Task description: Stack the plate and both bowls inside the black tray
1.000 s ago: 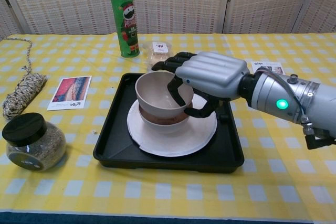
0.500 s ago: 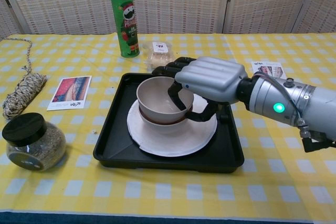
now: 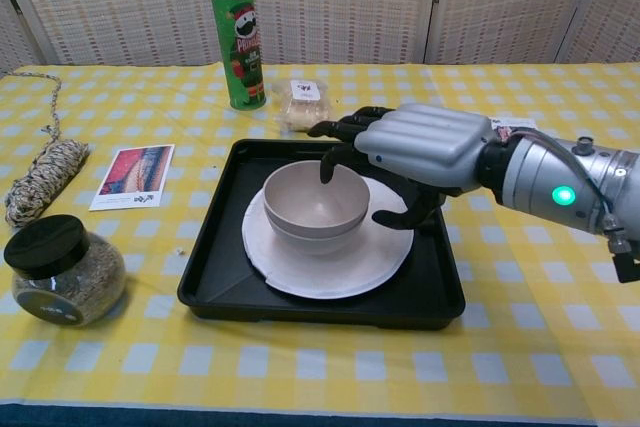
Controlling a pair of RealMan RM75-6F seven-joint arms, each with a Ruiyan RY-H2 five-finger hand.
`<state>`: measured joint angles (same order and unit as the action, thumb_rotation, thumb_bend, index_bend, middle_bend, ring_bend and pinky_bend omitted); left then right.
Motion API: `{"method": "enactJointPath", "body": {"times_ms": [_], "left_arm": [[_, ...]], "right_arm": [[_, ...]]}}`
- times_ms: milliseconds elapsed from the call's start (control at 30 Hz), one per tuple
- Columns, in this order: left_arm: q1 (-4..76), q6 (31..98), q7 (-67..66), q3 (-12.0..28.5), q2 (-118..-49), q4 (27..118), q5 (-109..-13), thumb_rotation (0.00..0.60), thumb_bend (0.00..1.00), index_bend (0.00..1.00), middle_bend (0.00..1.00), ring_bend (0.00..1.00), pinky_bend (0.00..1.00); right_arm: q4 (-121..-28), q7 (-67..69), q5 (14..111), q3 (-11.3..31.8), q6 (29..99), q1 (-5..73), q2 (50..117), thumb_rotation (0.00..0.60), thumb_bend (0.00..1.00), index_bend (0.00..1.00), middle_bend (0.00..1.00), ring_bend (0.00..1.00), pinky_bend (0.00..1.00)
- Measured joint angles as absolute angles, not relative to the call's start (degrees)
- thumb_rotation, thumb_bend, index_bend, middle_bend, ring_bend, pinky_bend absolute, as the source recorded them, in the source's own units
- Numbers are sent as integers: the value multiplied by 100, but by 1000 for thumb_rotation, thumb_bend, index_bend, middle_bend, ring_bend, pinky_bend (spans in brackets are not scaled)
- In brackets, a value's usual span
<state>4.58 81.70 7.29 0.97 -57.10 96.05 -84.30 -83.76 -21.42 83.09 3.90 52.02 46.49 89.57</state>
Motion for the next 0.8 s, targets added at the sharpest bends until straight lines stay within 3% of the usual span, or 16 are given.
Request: {"method": "enactJointPath", "body": {"times_ms": [167, 500, 800], "left_arm": [[464, 8109, 840, 63, -5653, 9634, -8455, 600, 654, 0, 0, 0, 0], [524, 8354, 1163, 1, -5831, 9288, -9168, 600, 653, 0, 0, 0, 0], [630, 8306, 894, -33, -6049, 9174, -9276, 600, 624, 0, 0, 0, 0]], "right_arm": [[-9063, -2010, 8191, 326, 5516, 4308, 8400, 600, 428, 17, 0, 0, 0], [-10181, -1477, 7688, -158, 6739, 2883, 6591, 600, 428, 0, 0, 0, 0], [-9469, -772, 8088, -457, 8802, 1286, 6644, 600, 373, 0, 0, 0, 0]]}}
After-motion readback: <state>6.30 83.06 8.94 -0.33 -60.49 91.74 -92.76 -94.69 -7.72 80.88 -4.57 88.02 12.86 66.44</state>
